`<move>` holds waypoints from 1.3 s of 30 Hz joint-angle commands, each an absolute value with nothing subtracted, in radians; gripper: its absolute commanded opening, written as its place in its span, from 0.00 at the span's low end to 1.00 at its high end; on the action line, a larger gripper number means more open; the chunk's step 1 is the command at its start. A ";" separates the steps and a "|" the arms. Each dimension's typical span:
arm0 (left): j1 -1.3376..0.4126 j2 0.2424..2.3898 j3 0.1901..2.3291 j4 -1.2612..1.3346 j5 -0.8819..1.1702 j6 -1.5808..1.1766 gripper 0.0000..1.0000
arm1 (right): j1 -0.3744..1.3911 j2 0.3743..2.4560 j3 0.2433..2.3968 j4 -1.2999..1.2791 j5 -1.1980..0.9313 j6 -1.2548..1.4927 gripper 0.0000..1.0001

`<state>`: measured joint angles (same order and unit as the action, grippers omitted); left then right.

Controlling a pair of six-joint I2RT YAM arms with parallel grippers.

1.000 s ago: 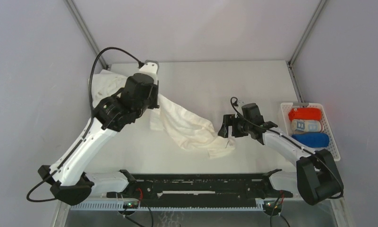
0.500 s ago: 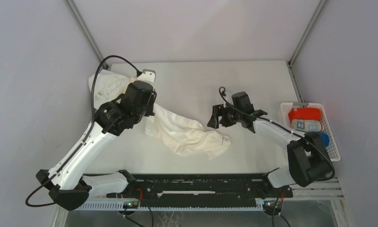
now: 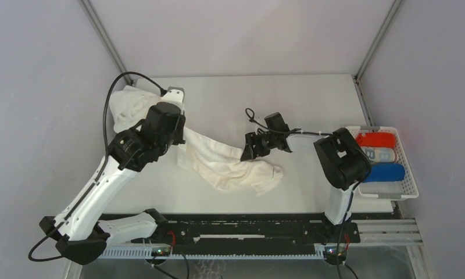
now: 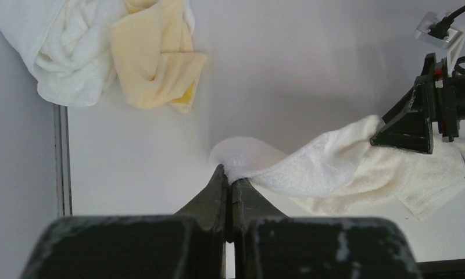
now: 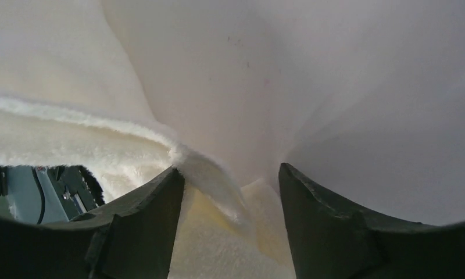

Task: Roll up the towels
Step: Flatten out the towel at the center of the board.

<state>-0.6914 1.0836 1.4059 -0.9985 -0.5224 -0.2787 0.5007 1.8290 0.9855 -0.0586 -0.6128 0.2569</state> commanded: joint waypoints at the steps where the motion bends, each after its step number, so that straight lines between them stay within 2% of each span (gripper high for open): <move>1: -0.661 1.043 1.395 -0.979 -0.557 -0.289 0.00 | 0.508 1.870 1.041 0.037 -0.694 0.250 0.55; 5: -0.622 1.058 1.425 -0.987 -0.545 -0.287 0.00 | 0.479 1.851 1.105 -0.044 -0.697 0.201 0.20; 6: -0.610 1.065 1.443 -0.989 -0.538 -0.286 0.00 | 0.462 1.838 1.136 -0.092 -0.678 0.177 0.15; 9: -0.570 1.092 1.525 -0.972 -0.526 -0.260 0.00 | 0.417 1.769 1.246 -0.252 -0.585 0.086 0.10; 14: -0.528 1.157 1.739 -0.954 -0.532 -0.196 0.00 | 0.394 1.624 1.496 -0.484 -0.358 -0.062 0.09; 19: -0.528 1.132 1.787 -0.926 -0.522 -0.154 0.00 | 0.456 1.489 1.603 -0.594 -0.188 -0.152 0.12; 25: -0.527 0.948 1.494 -0.873 -0.505 -0.174 0.00 | 0.543 1.300 1.393 -0.583 -0.141 -0.096 0.16; 28: -0.528 0.843 1.323 -0.875 -0.501 -0.215 0.00 | 0.575 1.209 1.224 -0.567 -0.210 -0.009 0.34; 31: -0.528 0.774 1.154 -0.867 -0.470 -0.268 0.00 | 0.587 1.139 1.036 -0.553 -0.276 0.096 0.47; 36: -0.527 0.768 0.978 -0.853 -0.348 -0.353 0.00 | 0.577 1.068 0.878 -0.513 -0.145 0.184 0.61; 39: -0.527 0.771 0.924 -0.851 -0.322 -0.391 0.00 | 0.554 1.106 0.874 -0.496 -0.063 0.216 0.62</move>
<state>-0.5335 0.7727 0.9855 -0.8982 -0.3954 -0.3080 0.5739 1.1248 0.8455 -0.5896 -0.1791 0.1230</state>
